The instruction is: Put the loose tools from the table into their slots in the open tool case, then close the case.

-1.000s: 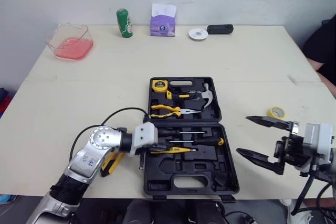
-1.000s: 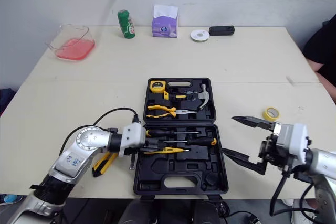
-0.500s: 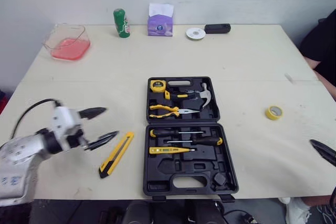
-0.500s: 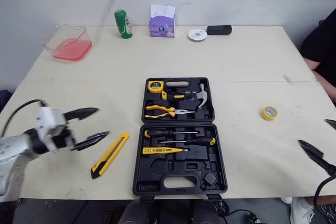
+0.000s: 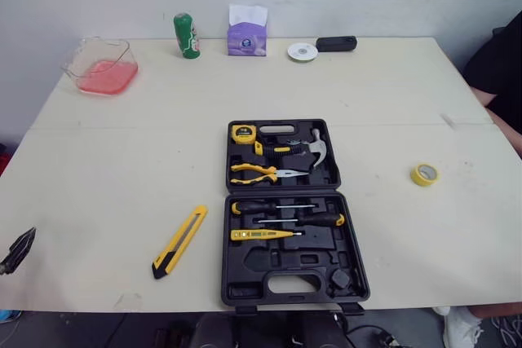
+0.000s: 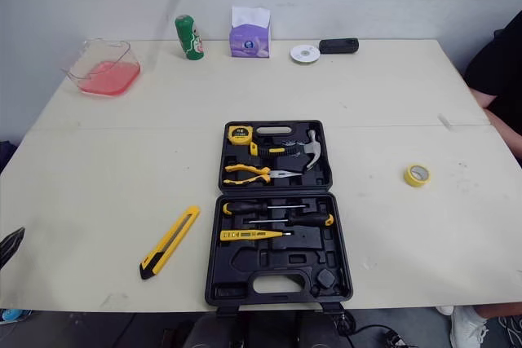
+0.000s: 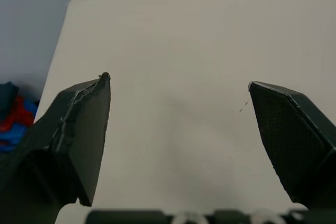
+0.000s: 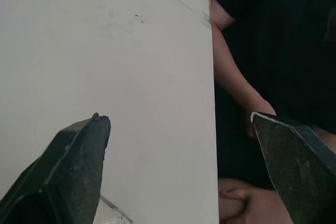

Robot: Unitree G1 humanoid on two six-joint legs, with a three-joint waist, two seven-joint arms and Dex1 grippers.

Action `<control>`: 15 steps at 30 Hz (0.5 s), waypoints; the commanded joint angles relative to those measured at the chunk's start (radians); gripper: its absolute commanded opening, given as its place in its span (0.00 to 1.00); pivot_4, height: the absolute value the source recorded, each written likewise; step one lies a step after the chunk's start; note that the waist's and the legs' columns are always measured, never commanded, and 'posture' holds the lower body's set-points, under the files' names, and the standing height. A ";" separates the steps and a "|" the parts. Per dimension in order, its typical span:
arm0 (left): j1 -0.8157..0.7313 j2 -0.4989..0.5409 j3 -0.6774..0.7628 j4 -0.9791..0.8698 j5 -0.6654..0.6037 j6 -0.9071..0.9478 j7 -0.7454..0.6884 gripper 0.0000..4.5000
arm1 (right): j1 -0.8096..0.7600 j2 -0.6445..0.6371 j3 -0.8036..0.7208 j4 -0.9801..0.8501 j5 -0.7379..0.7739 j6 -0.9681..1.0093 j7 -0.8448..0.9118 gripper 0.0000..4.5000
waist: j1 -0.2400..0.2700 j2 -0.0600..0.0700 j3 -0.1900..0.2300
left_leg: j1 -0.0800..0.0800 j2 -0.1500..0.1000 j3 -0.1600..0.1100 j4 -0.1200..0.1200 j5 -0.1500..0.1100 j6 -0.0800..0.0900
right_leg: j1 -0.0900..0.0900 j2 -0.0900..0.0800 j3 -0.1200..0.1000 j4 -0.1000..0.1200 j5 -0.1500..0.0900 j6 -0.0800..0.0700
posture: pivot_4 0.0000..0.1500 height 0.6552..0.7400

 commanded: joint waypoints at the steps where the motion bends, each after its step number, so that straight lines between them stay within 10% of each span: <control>1: 0.029 0.007 0.056 0.045 -0.006 -0.039 0.024 0.98 | 0.033 -0.020 -0.043 0.058 0.008 -0.047 -0.035 1.00 | 0.000 -0.002 -0.001 | 0.000 0.000 0.000 -0.001 0.000 -0.001 | -0.001 0.000 0.000 0.000 -0.001 -0.001 | 1.00 1.00; 15: 0.012 -0.014 -0.001 -0.080 -0.051 -0.027 0.005 0.98 | -0.058 0.023 0.059 -0.112 0.135 0.049 0.076 1.00 | -0.008 0.000 -0.002 | 0.000 0.001 0.000 -0.001 0.001 -0.003 | -0.001 0.000 0.000 0.002 -0.001 -0.001 | 1.00 1.00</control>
